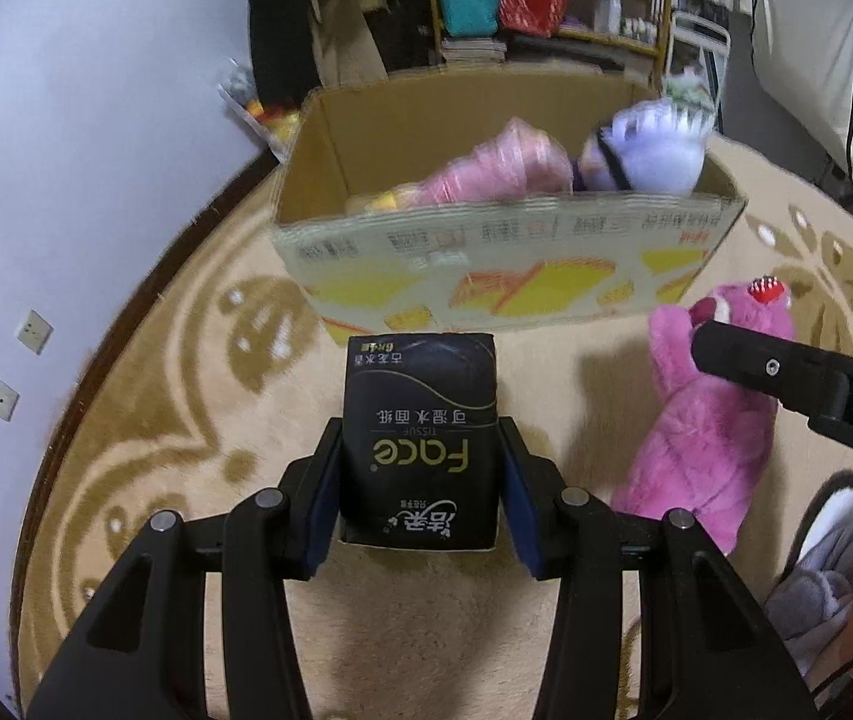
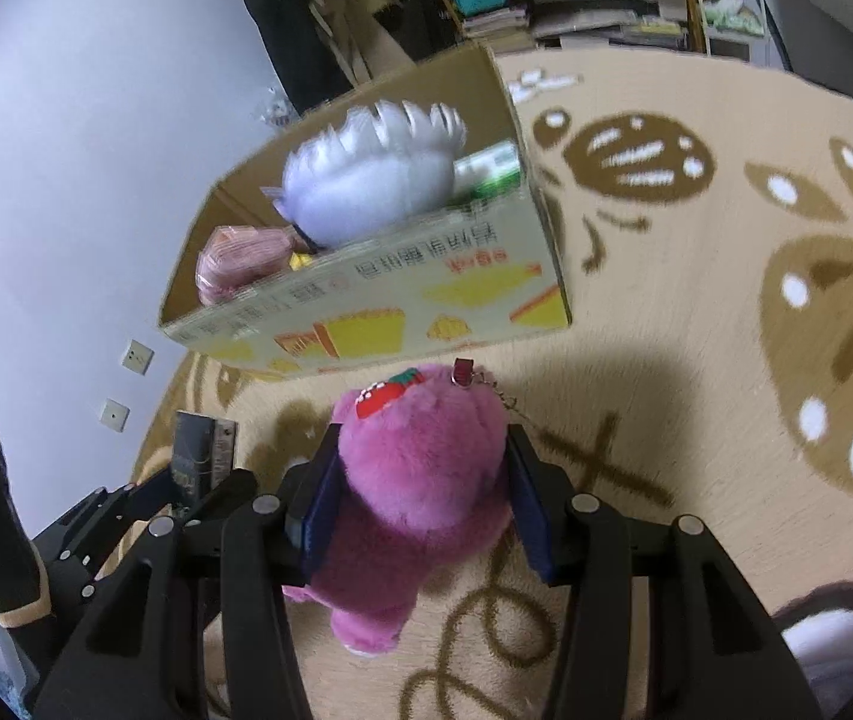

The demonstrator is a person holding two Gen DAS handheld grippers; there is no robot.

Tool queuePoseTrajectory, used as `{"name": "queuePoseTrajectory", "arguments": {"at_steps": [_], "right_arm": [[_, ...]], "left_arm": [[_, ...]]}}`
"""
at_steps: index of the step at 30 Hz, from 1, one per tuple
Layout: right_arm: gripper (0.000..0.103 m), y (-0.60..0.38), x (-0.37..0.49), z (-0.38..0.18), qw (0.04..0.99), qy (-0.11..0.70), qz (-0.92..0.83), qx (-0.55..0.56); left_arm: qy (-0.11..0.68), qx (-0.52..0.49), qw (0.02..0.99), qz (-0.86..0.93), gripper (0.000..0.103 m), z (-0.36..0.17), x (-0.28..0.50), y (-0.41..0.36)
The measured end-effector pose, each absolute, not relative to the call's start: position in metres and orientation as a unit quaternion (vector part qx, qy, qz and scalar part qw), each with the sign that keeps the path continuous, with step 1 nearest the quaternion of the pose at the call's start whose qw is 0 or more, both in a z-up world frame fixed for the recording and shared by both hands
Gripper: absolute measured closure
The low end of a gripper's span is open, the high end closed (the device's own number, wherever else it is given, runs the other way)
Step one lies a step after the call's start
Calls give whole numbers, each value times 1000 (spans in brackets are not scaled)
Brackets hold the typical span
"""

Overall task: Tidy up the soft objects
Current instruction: 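Lift the black pack and pink bear and carry both over the box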

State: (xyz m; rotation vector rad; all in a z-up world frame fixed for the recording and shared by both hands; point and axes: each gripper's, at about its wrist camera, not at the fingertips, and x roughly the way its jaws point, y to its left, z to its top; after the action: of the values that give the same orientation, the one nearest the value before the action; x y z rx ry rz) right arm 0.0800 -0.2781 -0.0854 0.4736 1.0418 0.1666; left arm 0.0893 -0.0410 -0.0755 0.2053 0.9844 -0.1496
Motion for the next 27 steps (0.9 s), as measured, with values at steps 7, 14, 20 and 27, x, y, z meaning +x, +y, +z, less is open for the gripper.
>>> {"name": "queuePoseTrajectory", "arguments": {"at_steps": [7,14,20,27], "right_arm": [[49,-281,79,-48,853,459,90,232],[49,-276,94,-18,872,427,97,218],[49,-271,115,7,889,408,98,185],[49,-260,149,28,903,383,113,157]], "left_arm": [[421,107,899,-64,57,-37,90,-39],[380,96,918,-60,57,-4,111,-35],[361,91,926,-65,57,9,137,-33],[362,88,925,-75,57,4,169,-38]]}}
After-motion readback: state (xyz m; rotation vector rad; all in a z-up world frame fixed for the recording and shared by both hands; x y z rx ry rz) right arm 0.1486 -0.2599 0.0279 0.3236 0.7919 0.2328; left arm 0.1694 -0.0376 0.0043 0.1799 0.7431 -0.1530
